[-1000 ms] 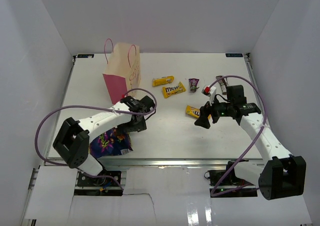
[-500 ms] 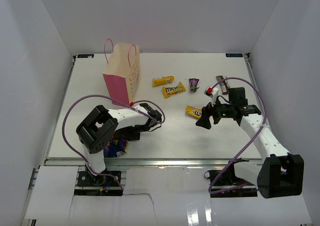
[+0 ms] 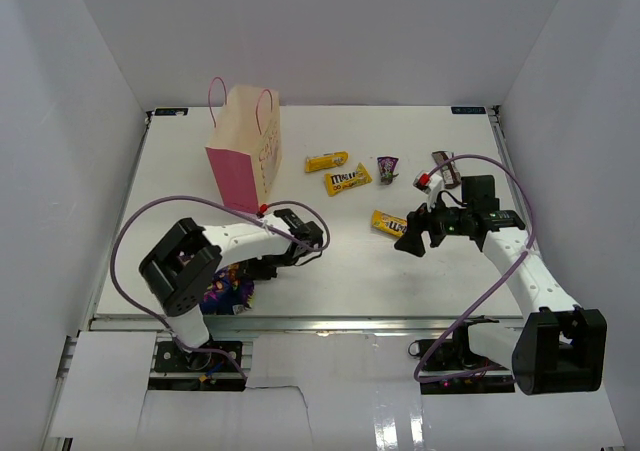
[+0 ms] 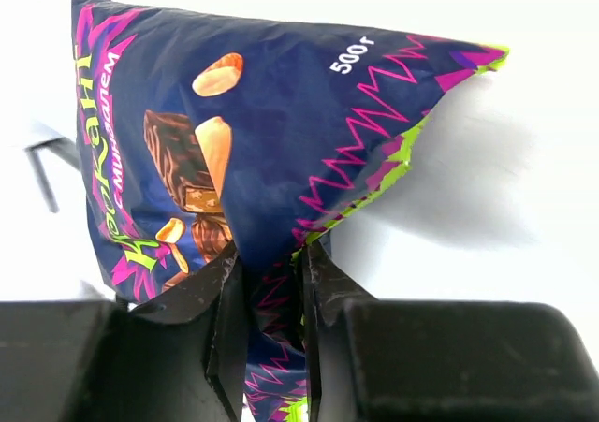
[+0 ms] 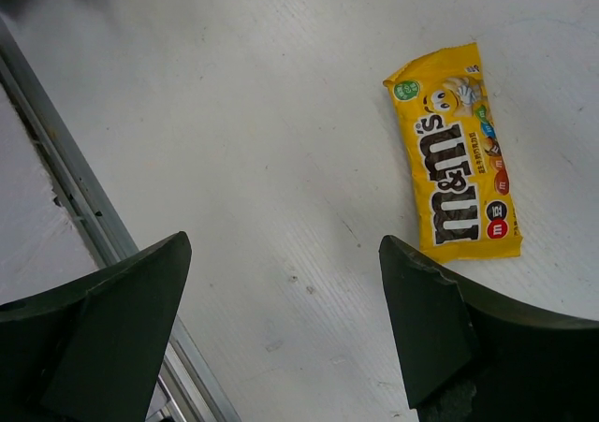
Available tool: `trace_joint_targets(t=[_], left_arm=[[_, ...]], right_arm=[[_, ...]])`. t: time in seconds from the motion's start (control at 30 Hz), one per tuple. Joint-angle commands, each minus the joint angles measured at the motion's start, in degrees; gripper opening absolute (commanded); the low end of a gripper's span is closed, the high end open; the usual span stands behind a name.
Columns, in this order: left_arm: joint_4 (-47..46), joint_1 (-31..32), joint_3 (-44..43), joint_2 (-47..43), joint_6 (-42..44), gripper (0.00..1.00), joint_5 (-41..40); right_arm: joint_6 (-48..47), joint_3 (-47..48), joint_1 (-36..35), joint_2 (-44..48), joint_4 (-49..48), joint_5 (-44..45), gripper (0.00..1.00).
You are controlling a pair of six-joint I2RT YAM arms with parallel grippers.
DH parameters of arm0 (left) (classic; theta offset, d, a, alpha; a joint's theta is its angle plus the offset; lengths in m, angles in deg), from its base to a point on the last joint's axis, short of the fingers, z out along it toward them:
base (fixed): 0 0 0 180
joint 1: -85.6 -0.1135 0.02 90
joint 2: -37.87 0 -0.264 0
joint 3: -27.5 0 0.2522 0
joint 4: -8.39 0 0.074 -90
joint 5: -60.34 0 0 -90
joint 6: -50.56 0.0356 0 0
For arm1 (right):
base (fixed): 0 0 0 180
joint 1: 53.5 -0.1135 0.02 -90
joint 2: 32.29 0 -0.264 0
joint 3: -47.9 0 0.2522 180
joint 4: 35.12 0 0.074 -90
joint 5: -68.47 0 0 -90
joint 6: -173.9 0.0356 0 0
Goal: Place the snacks into the paper bag
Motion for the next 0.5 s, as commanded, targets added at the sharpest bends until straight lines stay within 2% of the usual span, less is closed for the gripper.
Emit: trace_joint_targets(t=[0.0, 0.13, 0.23, 0.47], left_arm=[[-2.58, 0.54, -4.01, -10.36, 0.19, 0.15, 3.03], [-4.42, 0.28, -8.15, -20.66, 1.77, 0.08, 5.15], [-7.14, -2.43, -8.86, -28.05, 2.56, 0.01, 7.43], [-17.76, -7.28, -6.75, -40.10, 3.97, 0.00, 15.34]], right_arm=[[0.17, 0.03, 0.81, 0.98, -1.50, -1.25, 0.87], [0.17, 0.12, 1.34, 1.16, -1.50, -1.33, 0.87], [0.17, 0.11, 1.61, 1.07, -1.50, -1.25, 0.87], [0.08, 0.64, 2.13, 0.72, -1.50, -1.07, 0.87]])
